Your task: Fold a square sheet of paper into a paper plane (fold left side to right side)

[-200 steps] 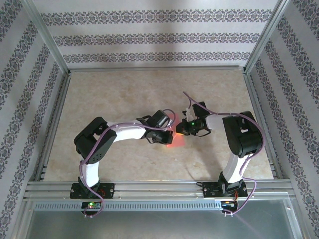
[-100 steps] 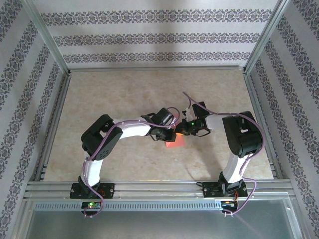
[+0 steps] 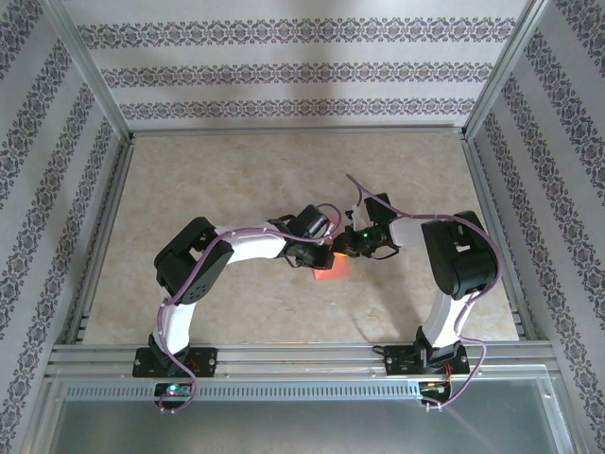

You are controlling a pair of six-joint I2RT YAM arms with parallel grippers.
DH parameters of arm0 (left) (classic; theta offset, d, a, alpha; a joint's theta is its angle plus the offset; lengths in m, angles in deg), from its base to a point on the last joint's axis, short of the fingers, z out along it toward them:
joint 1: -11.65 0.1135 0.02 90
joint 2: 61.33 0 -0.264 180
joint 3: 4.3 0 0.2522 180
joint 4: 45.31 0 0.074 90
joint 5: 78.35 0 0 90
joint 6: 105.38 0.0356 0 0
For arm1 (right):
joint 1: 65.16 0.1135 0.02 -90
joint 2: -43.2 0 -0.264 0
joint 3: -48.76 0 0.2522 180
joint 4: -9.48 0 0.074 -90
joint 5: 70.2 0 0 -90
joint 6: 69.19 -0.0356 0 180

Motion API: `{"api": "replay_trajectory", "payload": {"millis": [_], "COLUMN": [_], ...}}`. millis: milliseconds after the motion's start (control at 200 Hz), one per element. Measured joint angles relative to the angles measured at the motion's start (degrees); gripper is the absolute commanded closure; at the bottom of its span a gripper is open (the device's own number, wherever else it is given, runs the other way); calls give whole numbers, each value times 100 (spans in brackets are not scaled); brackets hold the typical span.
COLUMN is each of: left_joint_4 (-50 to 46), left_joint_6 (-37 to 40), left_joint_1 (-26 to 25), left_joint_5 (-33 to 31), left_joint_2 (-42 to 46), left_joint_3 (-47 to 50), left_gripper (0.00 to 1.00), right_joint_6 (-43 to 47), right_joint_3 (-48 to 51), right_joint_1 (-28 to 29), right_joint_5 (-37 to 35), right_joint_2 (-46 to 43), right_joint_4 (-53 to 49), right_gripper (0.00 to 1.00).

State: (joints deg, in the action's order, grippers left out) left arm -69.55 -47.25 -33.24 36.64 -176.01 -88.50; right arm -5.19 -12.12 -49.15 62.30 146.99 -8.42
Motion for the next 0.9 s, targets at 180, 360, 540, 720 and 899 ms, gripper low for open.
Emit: {"api": "replay_trajectory", "payload": {"millis": [180,360,540,720,899], "left_joint_4": [0,83,579,909,927], "left_joint_6": [42,131,144,144,144], "left_joint_1": [0,4,26,24,22], "left_joint_5": [-26,-42,22,22,20], "left_joint_2": [0,2,164,466,802], "left_joint_3": [0,79,492,1008,1440], "left_gripper": [100,100,100,100,100], "right_joint_6": [-66,-68,-66,-66,-66], "right_joint_3": [0,-4,-22,-79,-94], "right_joint_1": [0,0,0,17,15], "right_joint_5": [7,7,39,153,197], "right_joint_2": [9,13,37,111,131], "right_joint_4": [17,15,7,-33,-46], "right_gripper": [100,100,100,100,100]}}
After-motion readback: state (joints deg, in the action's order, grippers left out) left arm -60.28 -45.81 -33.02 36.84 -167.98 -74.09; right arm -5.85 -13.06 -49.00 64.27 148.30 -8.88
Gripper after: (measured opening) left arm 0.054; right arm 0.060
